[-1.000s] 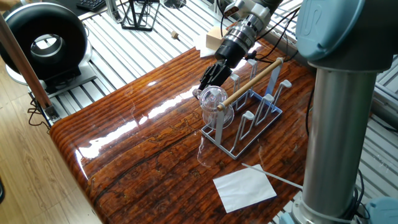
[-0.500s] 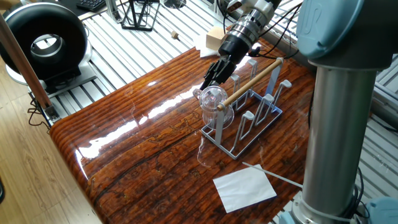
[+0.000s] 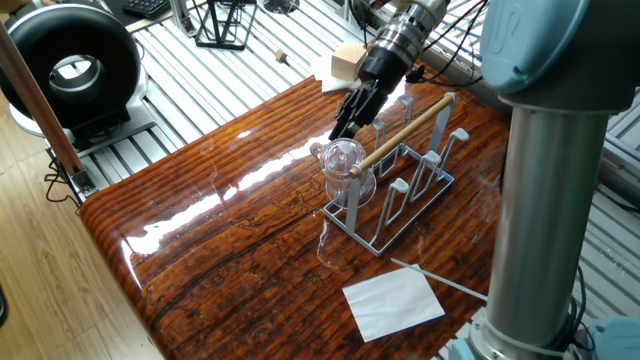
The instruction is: Put the cup on the cup rack
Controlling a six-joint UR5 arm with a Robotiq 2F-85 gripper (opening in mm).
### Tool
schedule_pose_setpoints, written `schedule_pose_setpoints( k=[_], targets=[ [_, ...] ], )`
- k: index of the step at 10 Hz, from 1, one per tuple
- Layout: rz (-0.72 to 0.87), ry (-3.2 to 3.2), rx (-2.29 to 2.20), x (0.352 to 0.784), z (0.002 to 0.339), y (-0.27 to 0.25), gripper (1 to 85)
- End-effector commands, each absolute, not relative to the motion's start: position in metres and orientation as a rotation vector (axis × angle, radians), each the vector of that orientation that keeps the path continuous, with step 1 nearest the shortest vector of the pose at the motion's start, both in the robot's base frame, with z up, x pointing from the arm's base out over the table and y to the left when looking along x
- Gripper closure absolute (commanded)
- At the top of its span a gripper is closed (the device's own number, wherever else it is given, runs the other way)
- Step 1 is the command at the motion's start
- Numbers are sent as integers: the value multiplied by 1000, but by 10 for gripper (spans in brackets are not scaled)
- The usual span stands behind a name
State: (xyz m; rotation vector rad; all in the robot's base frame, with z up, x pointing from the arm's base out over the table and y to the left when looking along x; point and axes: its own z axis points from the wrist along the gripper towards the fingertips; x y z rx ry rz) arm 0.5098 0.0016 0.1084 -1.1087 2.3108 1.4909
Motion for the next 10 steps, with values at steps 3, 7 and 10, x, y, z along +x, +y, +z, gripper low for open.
schedule_pose_setpoints(
  k=[3, 7, 10],
  targets=[
    [1239, 2554, -1137, 517, 119, -38, 473],
    [1024, 2727, -1095, 534, 111, -55, 540],
    [594, 2945, -1108, 545, 130, -82, 750]
  ],
)
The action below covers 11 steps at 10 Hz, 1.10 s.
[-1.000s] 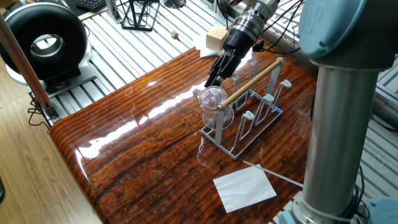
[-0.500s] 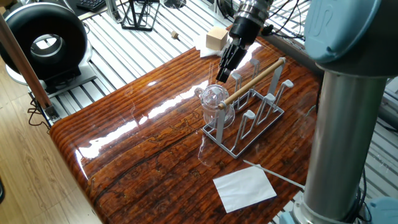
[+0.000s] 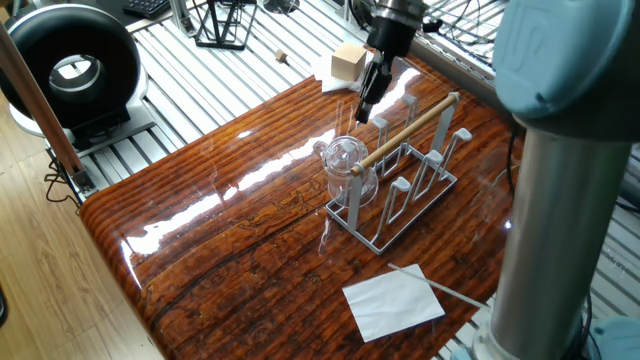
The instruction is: Put the cup on the cup rack
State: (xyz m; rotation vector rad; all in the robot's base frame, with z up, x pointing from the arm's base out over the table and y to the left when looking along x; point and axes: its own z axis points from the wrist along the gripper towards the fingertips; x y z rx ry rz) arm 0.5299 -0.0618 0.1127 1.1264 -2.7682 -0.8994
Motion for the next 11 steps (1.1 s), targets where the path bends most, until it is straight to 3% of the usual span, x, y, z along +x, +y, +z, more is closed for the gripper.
schedule_pose_setpoints(
  k=[1, 4, 5, 7, 11],
  targets=[
    [-439, -2841, 1050, 548, 140, -89, 827],
    [-134, -2908, 929, 558, 153, -93, 847],
    [-140, -2921, 879, 555, 154, -85, 847],
    [57, -3006, 883, 581, 150, -102, 847],
    [24, -3066, 868, 602, 144, -92, 847]
  ],
)
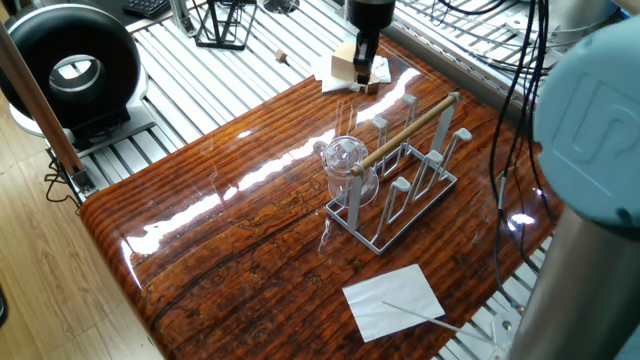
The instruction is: Put the cup on the cup rack
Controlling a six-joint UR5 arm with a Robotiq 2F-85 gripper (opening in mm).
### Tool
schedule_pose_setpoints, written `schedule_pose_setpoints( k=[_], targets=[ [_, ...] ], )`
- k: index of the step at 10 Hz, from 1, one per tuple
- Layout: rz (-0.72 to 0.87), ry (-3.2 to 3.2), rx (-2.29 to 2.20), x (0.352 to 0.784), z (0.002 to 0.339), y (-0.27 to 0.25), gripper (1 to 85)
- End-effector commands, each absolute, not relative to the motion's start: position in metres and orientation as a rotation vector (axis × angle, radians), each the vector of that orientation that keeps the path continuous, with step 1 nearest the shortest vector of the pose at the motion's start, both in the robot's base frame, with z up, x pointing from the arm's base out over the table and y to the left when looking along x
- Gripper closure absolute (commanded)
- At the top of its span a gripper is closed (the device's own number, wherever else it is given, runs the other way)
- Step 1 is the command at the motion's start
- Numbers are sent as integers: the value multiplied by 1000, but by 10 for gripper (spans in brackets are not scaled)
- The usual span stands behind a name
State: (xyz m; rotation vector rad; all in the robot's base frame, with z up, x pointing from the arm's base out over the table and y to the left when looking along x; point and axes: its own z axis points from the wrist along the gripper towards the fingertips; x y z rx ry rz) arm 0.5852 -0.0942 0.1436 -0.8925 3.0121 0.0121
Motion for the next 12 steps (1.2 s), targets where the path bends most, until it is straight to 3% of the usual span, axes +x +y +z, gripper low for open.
schedule_pose_setpoints(
  k=[1, 12],
  targets=[
    [-9, 2980, -826, 604, 143, -90, 847],
    [-7, 2962, -853, 615, 137, -96, 847]
  ],
)
